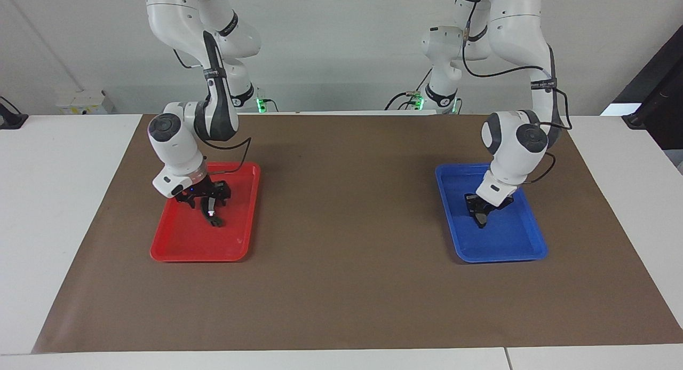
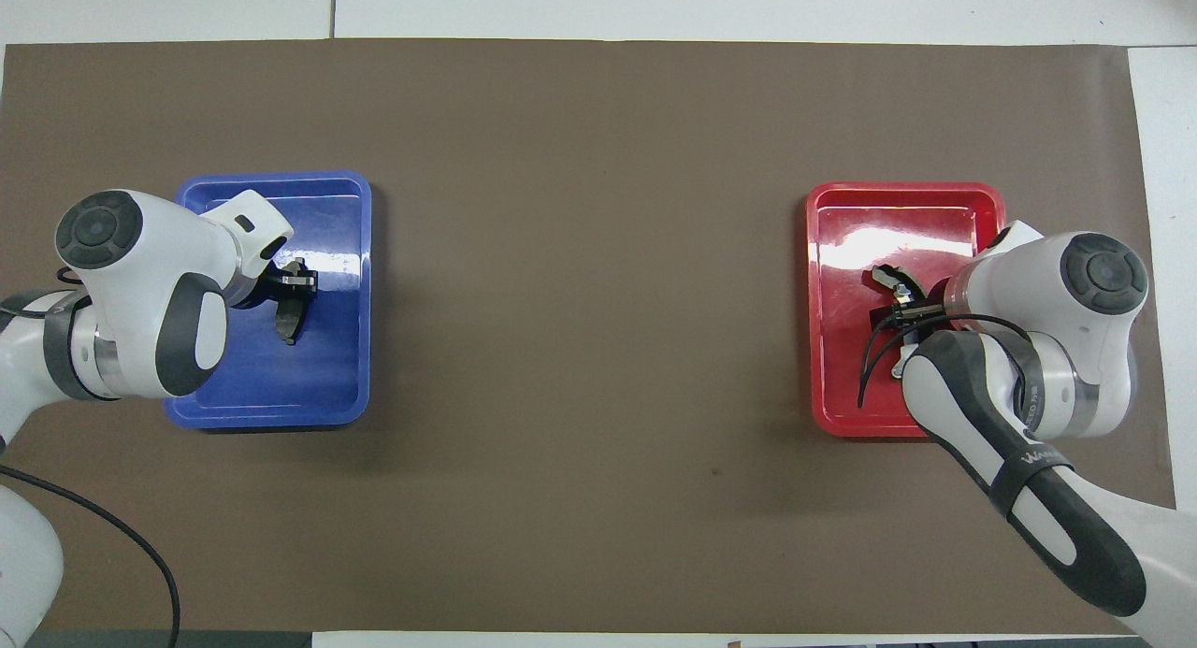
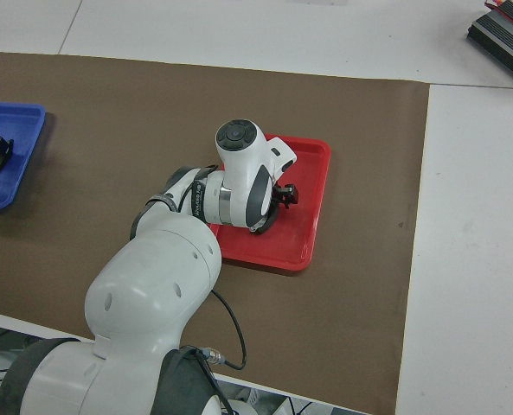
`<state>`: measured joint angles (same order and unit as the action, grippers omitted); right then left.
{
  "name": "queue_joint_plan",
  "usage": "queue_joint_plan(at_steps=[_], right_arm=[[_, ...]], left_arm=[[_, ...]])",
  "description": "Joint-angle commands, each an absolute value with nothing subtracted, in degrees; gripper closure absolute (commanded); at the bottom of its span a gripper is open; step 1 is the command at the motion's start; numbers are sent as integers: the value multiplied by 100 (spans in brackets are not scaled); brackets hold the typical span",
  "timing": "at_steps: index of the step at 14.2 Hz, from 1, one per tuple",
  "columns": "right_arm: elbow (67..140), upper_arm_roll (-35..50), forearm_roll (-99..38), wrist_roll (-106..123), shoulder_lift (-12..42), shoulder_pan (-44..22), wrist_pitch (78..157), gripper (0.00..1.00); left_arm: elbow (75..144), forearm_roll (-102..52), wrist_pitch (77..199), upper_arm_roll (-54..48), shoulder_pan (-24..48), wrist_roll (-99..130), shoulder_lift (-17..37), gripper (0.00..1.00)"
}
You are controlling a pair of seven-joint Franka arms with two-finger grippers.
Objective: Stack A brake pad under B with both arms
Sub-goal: 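Grasp the pad with the left gripper while the right gripper grasps the shoe, then place the pad with the left gripper while the right gripper lifts the shoe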
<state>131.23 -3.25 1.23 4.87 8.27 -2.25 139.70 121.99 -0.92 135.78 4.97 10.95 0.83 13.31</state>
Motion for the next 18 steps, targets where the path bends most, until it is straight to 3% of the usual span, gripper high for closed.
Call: queue_joint_plan(at_steps=[1,6,7,11,15,16,18], right_arm=[[13193,-299,26,721,800,-202,14071,7],[13148,-299,26,729,773,-202,13939,8],[13148,-299,26,729,773,-202,13939,13],[13148,-299,26,738,773,-193,13939,45],[13140,-299,18,738,773,-202,13922,91],[13131,-299,18,738,773,-202,13931,99],[13017,-299,26,747,791,-202,13800,100]], left_arm=[[12103,-35,13247,536,1151,114,1178,85],[10787,-26,11701,536,1624,123,1046,86],[10558,-26,11516,536,1809,140,1055,87],[10292,-35,11609,536,2617,481,1107,93],[10520,-35,12163,527,3593,2010,1098,95],[10599,-35,12329,527,3743,2074,1107,95],[10722,-35,12637,527,4033,2083,1203,95]])
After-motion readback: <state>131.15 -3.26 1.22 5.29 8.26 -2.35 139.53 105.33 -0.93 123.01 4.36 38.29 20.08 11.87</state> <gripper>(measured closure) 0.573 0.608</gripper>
